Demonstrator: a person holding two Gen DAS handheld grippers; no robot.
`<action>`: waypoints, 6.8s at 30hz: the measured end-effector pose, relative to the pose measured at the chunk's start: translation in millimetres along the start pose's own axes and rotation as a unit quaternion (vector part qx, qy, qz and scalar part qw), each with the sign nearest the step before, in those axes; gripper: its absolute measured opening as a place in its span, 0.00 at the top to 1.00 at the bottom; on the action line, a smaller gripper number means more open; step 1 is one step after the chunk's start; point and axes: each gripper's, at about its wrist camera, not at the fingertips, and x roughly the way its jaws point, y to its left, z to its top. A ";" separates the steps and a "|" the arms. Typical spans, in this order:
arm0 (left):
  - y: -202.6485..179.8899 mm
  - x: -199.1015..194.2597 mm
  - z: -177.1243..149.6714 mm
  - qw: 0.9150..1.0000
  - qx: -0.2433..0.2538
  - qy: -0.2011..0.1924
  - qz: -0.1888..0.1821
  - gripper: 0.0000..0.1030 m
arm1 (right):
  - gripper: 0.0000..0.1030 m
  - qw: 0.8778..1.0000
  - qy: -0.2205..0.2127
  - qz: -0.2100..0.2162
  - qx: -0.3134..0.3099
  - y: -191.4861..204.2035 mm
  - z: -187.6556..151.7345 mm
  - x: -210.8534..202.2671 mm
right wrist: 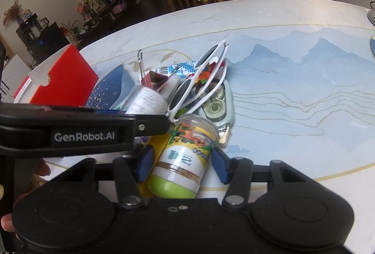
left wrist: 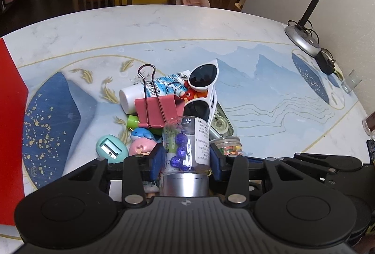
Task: Organize rigid objects
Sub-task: 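Carry both jars into the red box and lower them onto its floor, then open both tools to release the jars and withdraw toward the pile, then grasp the pink binder clip with the left tool while the right tool grasps the yellow box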
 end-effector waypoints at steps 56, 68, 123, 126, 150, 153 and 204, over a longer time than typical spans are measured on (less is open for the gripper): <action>225.7 -199.5 -19.5 0.987 -0.086 -0.074 0.117 0.61 | 0.55 0.985 -0.060 0.028 -0.157 258.4 60.2 -23.9; 311.5 -166.3 -15.2 0.986 -0.059 -0.002 0.159 0.61 | 0.55 0.984 -0.018 0.005 -0.180 322.0 68.0 51.9; 271.6 -197.3 -14.9 0.992 -0.019 -0.026 0.124 0.45 | 0.41 0.986 0.018 0.009 -0.164 329.0 57.6 48.7; 260.7 -202.8 -16.1 0.992 -0.018 -0.034 0.120 0.37 | 0.39 0.987 0.012 0.013 -0.160 323.0 55.7 36.8; 145.4 -209.1 -24.9 0.993 -0.011 -0.084 0.087 0.17 | 0.06 0.991 -0.045 0.020 -0.125 226.8 39.6 -52.0; 132.9 -205.2 -23.2 0.993 -0.014 -0.092 0.079 0.16 | 0.05 0.991 -0.054 0.012 -0.120 208.5 36.0 -62.5; 48.4 -8.1 17.1 0.997 0.029 -0.068 0.021 0.00 | 0.48 0.997 0.027 -0.050 -0.053 65.1 7.9 12.8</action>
